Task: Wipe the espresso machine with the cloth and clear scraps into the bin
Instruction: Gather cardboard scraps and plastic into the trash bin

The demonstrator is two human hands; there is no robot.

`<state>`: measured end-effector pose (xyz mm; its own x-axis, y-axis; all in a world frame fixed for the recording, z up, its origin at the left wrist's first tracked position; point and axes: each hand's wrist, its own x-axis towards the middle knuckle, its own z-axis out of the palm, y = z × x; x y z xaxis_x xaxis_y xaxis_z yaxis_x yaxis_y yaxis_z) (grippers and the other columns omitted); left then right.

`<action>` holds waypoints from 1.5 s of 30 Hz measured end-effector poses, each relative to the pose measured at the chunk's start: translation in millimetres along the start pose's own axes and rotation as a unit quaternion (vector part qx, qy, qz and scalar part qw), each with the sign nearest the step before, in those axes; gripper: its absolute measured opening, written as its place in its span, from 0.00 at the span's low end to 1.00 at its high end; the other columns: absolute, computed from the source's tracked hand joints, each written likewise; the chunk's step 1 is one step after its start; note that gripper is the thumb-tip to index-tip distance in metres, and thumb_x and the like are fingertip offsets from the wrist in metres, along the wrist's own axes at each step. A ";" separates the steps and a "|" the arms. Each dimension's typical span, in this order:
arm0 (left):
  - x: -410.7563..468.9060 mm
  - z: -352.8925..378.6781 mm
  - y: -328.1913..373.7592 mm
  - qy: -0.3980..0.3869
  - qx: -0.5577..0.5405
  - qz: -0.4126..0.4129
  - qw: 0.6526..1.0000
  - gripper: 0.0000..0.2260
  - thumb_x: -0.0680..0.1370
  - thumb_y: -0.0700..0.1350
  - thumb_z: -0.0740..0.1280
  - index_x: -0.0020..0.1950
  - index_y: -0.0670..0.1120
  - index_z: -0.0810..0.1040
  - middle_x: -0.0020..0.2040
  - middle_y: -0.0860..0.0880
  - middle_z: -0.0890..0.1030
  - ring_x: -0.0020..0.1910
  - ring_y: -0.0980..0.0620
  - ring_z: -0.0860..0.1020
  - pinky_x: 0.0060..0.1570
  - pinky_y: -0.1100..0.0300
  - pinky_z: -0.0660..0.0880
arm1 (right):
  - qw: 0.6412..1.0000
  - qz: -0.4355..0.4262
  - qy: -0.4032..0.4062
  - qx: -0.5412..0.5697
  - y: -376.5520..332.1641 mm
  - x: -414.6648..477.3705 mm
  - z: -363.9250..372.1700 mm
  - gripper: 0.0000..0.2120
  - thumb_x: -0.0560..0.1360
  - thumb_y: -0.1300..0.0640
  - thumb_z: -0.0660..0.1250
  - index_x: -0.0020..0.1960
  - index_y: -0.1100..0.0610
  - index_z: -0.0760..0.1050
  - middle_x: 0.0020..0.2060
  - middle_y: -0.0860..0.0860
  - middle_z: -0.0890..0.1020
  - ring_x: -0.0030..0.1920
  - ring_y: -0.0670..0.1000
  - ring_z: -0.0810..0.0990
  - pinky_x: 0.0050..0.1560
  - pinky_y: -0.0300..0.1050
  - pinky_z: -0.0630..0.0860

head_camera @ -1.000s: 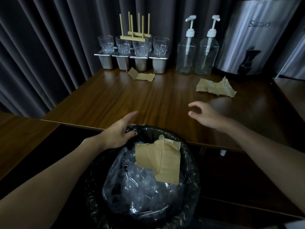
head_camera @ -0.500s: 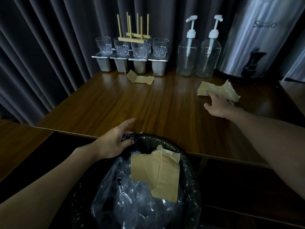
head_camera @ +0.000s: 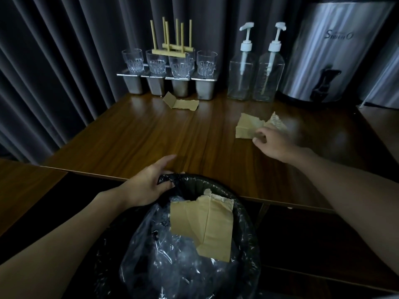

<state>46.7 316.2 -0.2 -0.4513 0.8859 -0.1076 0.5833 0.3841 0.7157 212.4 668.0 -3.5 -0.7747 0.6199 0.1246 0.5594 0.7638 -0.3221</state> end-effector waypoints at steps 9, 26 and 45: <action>-15.2 -10.6 -6.2 -0.004 0.044 0.041 0.998 0.30 0.79 0.37 0.66 0.77 0.55 0.61 0.68 0.53 0.75 0.66 0.59 0.74 0.67 0.60 0.72 | 0.998 -0.051 -0.008 -0.033 -24.9 -21.4 12.6 0.26 0.76 0.43 0.66 0.71 0.51 0.68 0.65 0.50 0.74 0.64 0.53 0.72 0.66 0.59 0.68; -60.0 -68.9 -73.1 0.103 0.065 -0.013 0.993 0.26 0.79 0.38 0.67 0.76 0.50 0.65 0.73 0.50 0.69 0.71 0.53 0.69 0.70 0.56 0.67 | 0.979 -0.162 0.077 0.101 -118.4 -63.0 28.2 0.11 0.79 0.55 0.64 0.58 0.59 0.80 0.51 0.51 0.81 0.52 0.50 0.79 0.52 0.48 0.77; -63.6 -66.0 -81.9 0.123 0.051 -0.034 0.991 0.22 0.80 0.40 0.66 0.74 0.47 0.67 0.60 0.51 0.76 0.59 0.55 0.74 0.58 0.63 0.70 | 0.928 -0.331 -0.141 0.094 -229.7 -153.5 43.5 0.26 0.78 0.35 0.57 0.71 0.46 0.70 0.72 0.43 0.67 0.73 0.42 0.60 0.72 0.49 0.59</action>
<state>-16.9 211.2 -6.4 -0.6359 0.7713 0.0269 0.6047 0.4764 0.6382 190.0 389.6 10.5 -0.9914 -0.0666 0.1122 -0.1083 0.8996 -0.4230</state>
